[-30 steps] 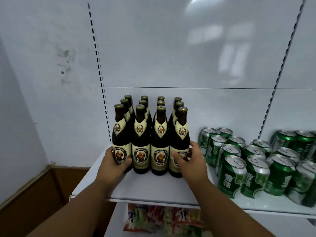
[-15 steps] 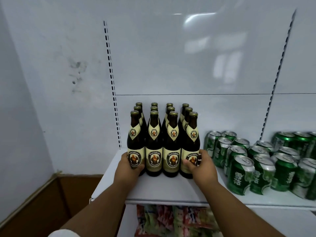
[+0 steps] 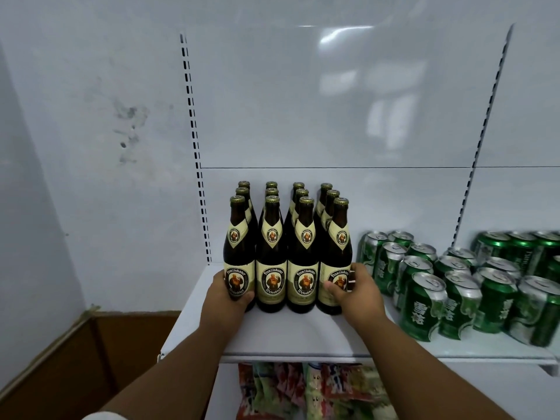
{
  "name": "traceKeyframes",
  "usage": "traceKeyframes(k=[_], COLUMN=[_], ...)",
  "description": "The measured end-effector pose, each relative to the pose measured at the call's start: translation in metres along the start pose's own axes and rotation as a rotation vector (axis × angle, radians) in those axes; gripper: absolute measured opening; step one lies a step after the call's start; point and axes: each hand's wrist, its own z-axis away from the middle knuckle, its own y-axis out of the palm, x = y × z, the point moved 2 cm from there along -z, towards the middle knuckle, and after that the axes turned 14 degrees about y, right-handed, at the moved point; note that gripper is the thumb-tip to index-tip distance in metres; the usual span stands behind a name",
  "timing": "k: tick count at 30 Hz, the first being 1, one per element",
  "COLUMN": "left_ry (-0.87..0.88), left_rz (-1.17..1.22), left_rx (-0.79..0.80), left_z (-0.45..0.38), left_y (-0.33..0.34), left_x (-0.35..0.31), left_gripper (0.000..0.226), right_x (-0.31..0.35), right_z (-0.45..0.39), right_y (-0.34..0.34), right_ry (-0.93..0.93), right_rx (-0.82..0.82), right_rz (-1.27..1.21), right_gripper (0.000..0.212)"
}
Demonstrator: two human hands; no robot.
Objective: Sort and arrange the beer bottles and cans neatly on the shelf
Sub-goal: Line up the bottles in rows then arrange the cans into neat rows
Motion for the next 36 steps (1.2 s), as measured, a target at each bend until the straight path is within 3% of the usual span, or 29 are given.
traceKeyframes(k=[36], left_ry=[0.000], left_rz=[0.023], left_rx=[-0.010], left_z=[0.001], left_y=[0.000], left_x=[0.007], left_gripper=[0.050], right_x=[0.006], right_z=[0.005], right_y=[0.000], right_ry=[-0.006], right_rx=[0.011], right_rz=[0.009], right_gripper=[0.045])
